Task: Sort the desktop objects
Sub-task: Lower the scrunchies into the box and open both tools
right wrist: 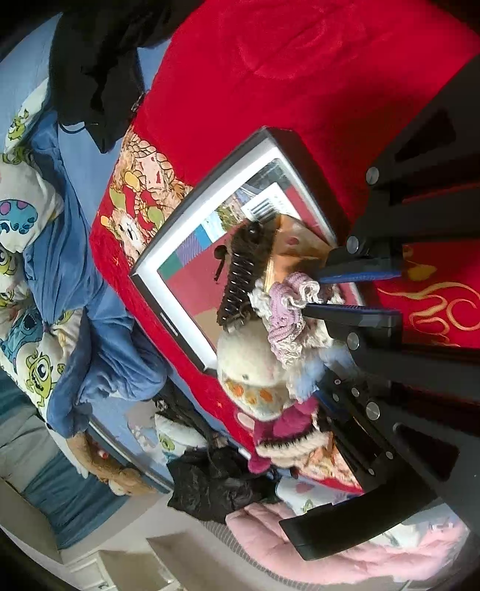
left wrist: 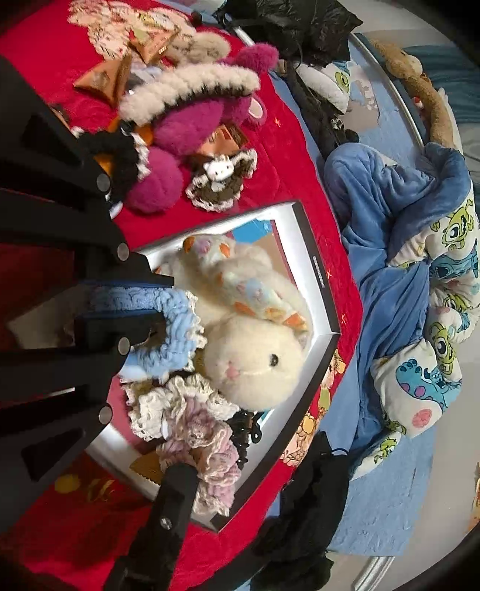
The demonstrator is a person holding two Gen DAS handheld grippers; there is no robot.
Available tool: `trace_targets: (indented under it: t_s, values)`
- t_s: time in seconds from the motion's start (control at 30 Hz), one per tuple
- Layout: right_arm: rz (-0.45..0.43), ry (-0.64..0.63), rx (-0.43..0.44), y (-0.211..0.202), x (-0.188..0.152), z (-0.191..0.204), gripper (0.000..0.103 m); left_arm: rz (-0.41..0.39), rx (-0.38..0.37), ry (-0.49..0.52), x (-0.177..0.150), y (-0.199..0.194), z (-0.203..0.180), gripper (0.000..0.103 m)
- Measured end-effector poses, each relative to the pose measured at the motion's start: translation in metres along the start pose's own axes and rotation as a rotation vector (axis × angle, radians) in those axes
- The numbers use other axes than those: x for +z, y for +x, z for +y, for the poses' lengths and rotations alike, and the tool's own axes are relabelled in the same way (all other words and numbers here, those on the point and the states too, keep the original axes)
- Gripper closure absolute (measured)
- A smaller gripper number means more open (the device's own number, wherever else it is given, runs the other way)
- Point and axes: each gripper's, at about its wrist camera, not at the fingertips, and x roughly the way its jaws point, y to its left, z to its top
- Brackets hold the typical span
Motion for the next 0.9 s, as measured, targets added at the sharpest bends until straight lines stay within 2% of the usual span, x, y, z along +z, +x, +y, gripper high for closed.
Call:
trace_targets:
  t_s: [0.2, 0.6, 0.9]
  values:
    - [0.016, 0.003, -0.042, 0.019, 0.006, 0.0, 0.091, -0.028, -0.028, -0.042, 0.002, 0.002, 0.006, 0.093]
    - [-0.003, -0.046, -0.071, -0.001, -0.006, 0.007, 0.091, -0.046, -0.076, -0.082, -0.008, -0.01, 0.006, 0.093]
    - [0.012, -0.093, -0.069, -0.008, -0.011, 0.015, 0.09, -0.064, -0.052, -0.055, -0.02, -0.02, -0.004, 0.092]
